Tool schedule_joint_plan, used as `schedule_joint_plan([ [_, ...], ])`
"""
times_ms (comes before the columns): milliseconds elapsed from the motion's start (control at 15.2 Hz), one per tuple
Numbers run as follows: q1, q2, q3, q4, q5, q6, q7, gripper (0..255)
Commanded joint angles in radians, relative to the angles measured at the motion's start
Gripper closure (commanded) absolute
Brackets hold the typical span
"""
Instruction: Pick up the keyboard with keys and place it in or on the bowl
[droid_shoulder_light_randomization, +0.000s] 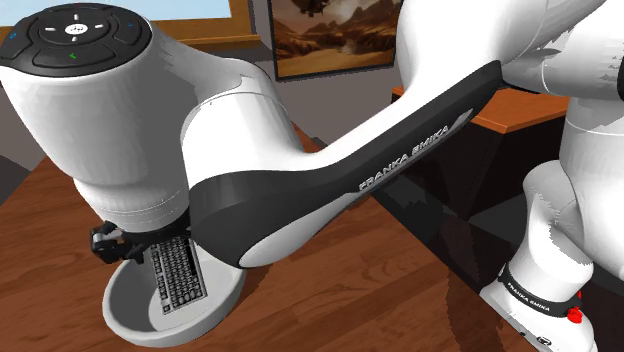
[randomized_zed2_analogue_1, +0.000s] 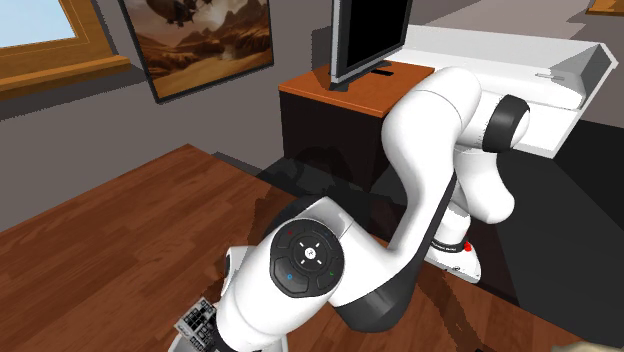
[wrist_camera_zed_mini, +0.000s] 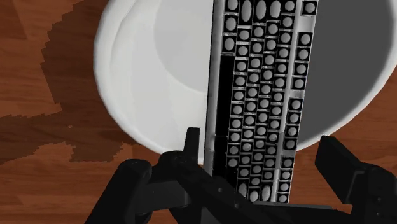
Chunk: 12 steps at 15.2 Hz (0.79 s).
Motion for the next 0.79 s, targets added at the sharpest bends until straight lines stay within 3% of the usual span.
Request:
schedule_joint_plan([
  [0, 0.000, 0.000, 0.000, 0.000, 0.000, 0.000, 0.000, 0],
  [264, 0.000, 0.000, 0.000, 0.000, 0.000, 0.000, 0.000, 0],
  [528, 0.017, -0.055, 0.019, 0.032, 0.028, -0.090, -0.017, 0],
  [726, 0.017, -0.055, 0.019, 0.032, 0.028, -0.090, -0.017, 0],
])
